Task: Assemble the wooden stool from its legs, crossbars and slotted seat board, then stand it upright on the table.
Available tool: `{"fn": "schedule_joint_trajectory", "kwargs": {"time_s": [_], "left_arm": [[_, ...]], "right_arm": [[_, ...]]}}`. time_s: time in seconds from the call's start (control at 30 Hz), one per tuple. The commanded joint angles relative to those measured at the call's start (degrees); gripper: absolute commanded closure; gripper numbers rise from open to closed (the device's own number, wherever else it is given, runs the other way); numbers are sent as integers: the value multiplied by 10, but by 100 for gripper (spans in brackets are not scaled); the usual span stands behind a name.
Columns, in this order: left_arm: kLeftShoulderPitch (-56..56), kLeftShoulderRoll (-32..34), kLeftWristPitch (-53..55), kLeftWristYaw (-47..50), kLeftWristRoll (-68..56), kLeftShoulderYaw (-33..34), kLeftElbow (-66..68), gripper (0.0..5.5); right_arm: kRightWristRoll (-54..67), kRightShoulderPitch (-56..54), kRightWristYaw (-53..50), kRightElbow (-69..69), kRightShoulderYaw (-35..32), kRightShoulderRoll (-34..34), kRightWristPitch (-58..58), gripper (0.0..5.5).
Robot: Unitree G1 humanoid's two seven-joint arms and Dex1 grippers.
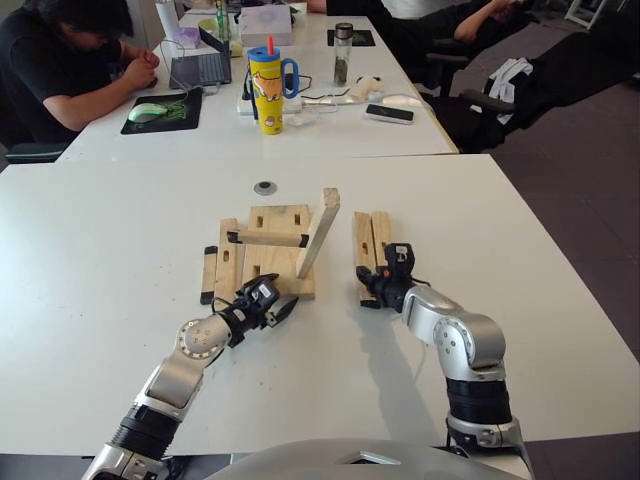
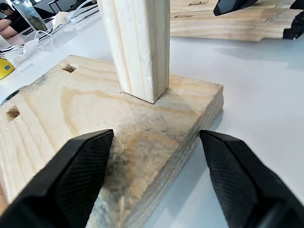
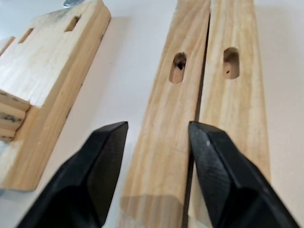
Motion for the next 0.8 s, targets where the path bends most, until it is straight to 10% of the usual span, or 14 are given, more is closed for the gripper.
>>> {"fn": "schedule_joint_trajectory", "kwargs": {"time_s": [0.03,0.8], "left_arm": [[18,-10,4,13,4,13,-10,213],[44,-54,30,20,16,-14,-128,213]], "right_arm": [[-11,7,-10,14,-9,-2,54,275],[-117,-32,-26,87,75,-2,95,344]]}}
